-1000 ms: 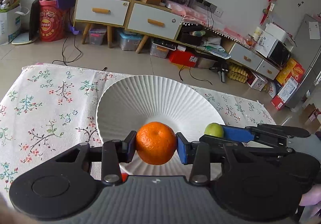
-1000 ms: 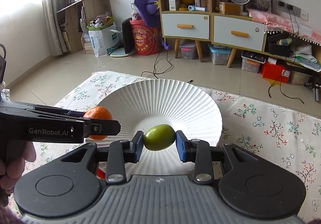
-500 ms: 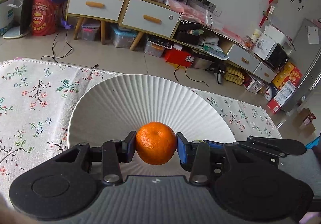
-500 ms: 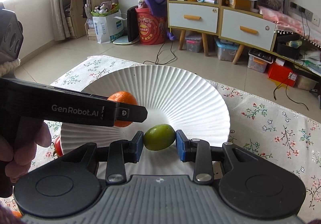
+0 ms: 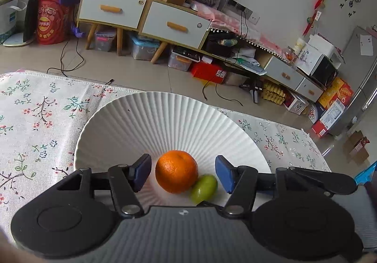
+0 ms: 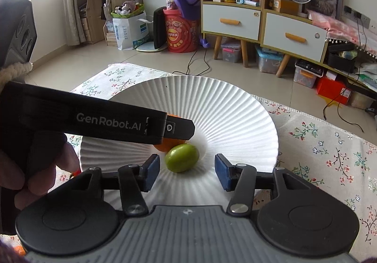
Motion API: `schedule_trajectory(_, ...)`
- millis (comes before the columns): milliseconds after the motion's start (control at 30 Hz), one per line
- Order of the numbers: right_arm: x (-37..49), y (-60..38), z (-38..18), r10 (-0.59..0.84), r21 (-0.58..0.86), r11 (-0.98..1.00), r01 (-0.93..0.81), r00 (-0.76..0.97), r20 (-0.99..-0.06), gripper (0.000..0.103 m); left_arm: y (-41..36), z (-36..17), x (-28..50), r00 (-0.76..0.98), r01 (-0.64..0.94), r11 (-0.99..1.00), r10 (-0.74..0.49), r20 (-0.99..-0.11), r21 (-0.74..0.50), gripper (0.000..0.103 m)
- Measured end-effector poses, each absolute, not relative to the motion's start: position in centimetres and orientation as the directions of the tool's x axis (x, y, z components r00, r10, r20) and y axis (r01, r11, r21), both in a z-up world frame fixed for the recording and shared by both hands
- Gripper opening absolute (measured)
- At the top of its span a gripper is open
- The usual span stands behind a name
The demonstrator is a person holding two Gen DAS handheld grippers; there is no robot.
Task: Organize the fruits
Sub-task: 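Open both grippers to drop the fruits into the bowl, then withdraw both grippers from the bowl toward the remaining fruits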
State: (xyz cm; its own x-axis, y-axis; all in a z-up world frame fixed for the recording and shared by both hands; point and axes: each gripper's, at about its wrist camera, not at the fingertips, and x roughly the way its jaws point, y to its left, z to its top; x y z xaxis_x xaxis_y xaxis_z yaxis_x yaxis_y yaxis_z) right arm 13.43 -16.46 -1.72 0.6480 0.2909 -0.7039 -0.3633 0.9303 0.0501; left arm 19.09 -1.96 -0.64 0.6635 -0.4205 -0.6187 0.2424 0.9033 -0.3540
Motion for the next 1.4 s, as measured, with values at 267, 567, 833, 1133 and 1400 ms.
schedule_trajectory(267, 11.7, -16.8, 0.5, 0.269, 0.035, 0.939, -0.343, 0.664, -0.697, 0.071, -1.7, 1.6, 16.9, 0.675, 0.285, 0.916, -0.401, -0.619, -0.283, 0.079)
schedule_trajectory(567, 9.2, -16.7, 2.3, 0.244, 0.022, 0.947, -0.319, 0.675, -0.697, 0.090, 0.1, 4.0, 12.4, 0.715, 0.276, 0.942, -0.334, -0.614, -0.192, 0.099)
schedule_trajectory(833, 7.2, -16.5, 3.3, 0.239, 0.010, 0.948, -0.318, 0.692, -0.681, 0.098, 1.3, 4.1, 10.2, 0.709, 0.260, 0.951, -0.305, -0.636, -0.166, 0.099)
schedule_trajectory(1133, 5.0, -16.1, 2.3, 0.216, -0.046, 0.940, -0.337, 0.695, -0.686, 0.102, 2.2, 3.0, 7.2, 0.740, 0.254, 0.963, -0.254, -0.622, -0.091, 0.099)
schedule_trajectory(1400, 3.2, -16.7, 1.4, 0.218, -0.027, 0.944, -0.328, 0.685, -0.696, 0.102, 2.7, 2.7, 5.1, 0.767, 0.281, 0.959, -0.244, -0.593, -0.032, 0.099)
